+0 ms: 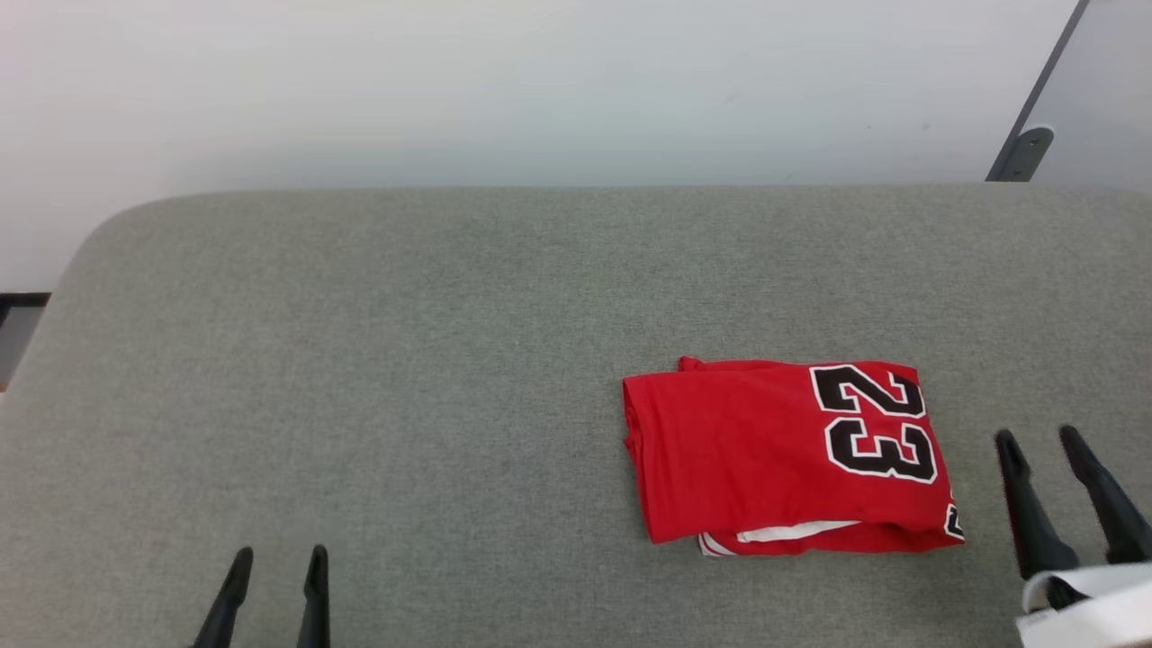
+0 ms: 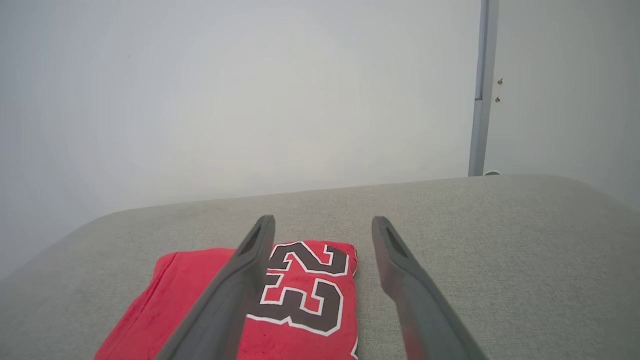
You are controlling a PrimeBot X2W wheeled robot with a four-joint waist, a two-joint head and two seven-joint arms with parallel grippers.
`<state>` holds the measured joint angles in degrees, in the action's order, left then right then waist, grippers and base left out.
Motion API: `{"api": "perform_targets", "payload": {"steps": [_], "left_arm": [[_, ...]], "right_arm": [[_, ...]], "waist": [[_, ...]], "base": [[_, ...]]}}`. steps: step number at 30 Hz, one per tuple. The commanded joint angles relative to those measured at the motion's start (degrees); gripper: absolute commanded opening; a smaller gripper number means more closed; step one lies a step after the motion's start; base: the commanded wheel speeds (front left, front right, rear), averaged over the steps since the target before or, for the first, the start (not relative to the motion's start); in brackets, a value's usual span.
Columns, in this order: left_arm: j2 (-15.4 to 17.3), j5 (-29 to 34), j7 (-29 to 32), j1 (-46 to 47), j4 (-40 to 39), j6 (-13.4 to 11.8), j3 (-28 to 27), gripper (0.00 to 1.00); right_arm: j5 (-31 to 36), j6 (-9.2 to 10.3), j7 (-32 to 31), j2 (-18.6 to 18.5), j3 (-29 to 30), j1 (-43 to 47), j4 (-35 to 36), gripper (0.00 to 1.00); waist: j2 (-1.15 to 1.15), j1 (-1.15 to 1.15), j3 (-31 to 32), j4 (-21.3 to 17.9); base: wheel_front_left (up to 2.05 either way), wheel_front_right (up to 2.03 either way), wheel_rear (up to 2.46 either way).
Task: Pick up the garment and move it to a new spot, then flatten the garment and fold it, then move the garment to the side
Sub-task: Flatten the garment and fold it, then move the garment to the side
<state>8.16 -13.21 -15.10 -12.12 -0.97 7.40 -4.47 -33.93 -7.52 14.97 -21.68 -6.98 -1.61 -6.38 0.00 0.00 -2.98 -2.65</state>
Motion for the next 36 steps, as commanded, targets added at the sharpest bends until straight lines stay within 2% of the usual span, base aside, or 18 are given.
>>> {"api": "perform_targets", "payload": {"steps": [1,9,16,22,25,30,34,36], "left_arm": [[-0.4,0.4,0.0,-1.4,-1.0,0.1,-0.4,1.00],[-1.0,-0.4,0.0,-1.3,-1.7,0.1,-0.1,1.00],[-0.8,-0.5,0.0,-0.3,-2.0,0.1,0.4,1.00],[-1.4,-0.6,0.0,0.8,-2.3,0.1,-0.1,1.00],[-2.0,-0.5,0.0,2.0,-2.0,0.1,0.3,1.00],[-2.2,-0.8,0.0,6.0,-0.7,0.1,2.4,1.00],[-1.5,-0.9,0.0,10.3,1.0,0.1,3.6,1.00],[-1.4,-1.1,0.0,12.3,1.4,0.1,3.9,1.00]], "right_arm": [[0.7,0.08,0.3,0.0,1.7,2.1,1.5,1.00],[2.1,0.08,-1.4,1.4,5.3,6.1,6.0,1.00],[3.3,0.08,-2.5,2.5,4.5,5.2,7.1,1.00],[3.9,0.08,-6.1,0.7,3.0,2.0,7.5,1.00],[3.1,0.08,-13.9,-2.3,0.5,-1.6,7.2,1.00],[-1.9,0.07,-34.0,-9.0,-2.4,-9.0,5.3,1.00],[-6.9,0.08,-50.1,-13.0,-4.4,-14.7,3.6,1.00],[-9.0,0.08,-56.1,-14.5,-5.4,-17.4,3.0,1.00]], "waist": [[0.00,0.00,0.0,0.3],[0.00,0.00,-0.3,1.2],[0.00,0.00,-0.9,1.6],[0.00,0.00,-2.3,1.3],[0.00,0.00,-3.5,1.0],[0.00,0.00,-7.4,1.2],[0.00,0.00,-11.0,1.3],[0.00,0.00,-12.9,1.4]], "base": [[0.00,0.00,0.00],[0.00,0.00,0.00],[0.00,0.00,0.00],[0.00,0.00,0.00],[0.00,0.00,0.00],[0.00,0.00,0.00],[0.00,0.00,0.00],[0.00,0.00,0.00]]}}
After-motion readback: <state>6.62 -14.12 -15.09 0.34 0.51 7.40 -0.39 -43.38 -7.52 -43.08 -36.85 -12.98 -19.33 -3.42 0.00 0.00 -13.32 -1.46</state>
